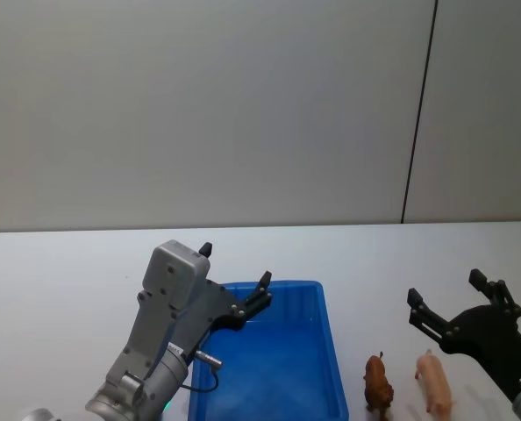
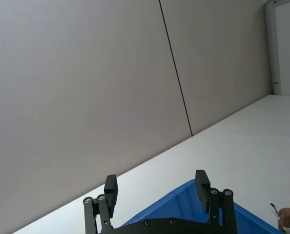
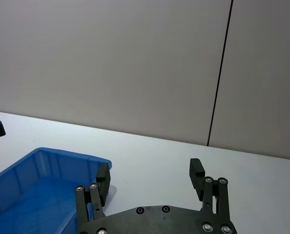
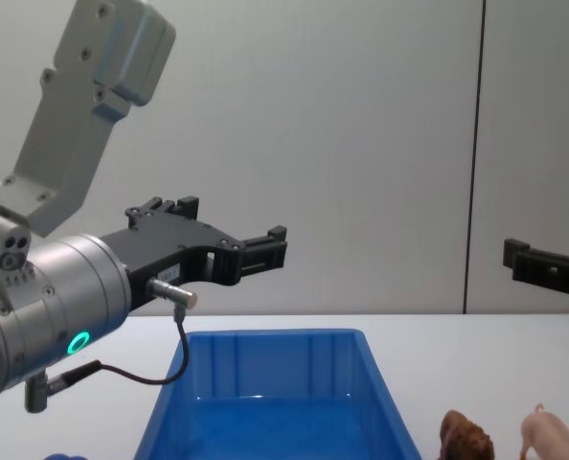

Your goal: Pick up the two dolls from the table and place them into the box.

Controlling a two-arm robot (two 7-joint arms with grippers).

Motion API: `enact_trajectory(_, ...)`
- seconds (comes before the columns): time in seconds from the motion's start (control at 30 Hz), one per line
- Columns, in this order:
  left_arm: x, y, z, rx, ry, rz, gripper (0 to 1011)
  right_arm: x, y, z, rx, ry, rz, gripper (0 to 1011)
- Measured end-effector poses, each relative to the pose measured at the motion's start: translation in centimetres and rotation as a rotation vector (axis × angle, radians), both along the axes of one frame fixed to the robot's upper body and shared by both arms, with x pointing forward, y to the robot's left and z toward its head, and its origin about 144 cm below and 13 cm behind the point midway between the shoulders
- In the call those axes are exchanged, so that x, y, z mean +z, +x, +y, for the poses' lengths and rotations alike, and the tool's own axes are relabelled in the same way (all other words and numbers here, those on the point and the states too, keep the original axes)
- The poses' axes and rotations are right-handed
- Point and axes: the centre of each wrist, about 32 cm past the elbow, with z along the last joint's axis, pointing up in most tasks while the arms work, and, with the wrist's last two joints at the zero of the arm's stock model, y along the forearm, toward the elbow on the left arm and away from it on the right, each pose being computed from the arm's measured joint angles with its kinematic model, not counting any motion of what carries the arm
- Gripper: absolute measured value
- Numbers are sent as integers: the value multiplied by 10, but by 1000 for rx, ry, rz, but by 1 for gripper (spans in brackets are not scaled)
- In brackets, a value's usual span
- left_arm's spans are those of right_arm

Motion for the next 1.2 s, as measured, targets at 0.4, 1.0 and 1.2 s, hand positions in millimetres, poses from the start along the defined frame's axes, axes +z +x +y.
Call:
enact_trajectory(0.4,0,0,0,0,0,0,1001,0,0,0,0,0,0,1001)
enact_trajectory(1.0,0,0,0,0,0,0,1002,-1,1,-3,8,-5,7,1001)
enact_trajectory(1.2,0,0,0,0,0,0,1002,-4,2,-14,24,-25,44,1001)
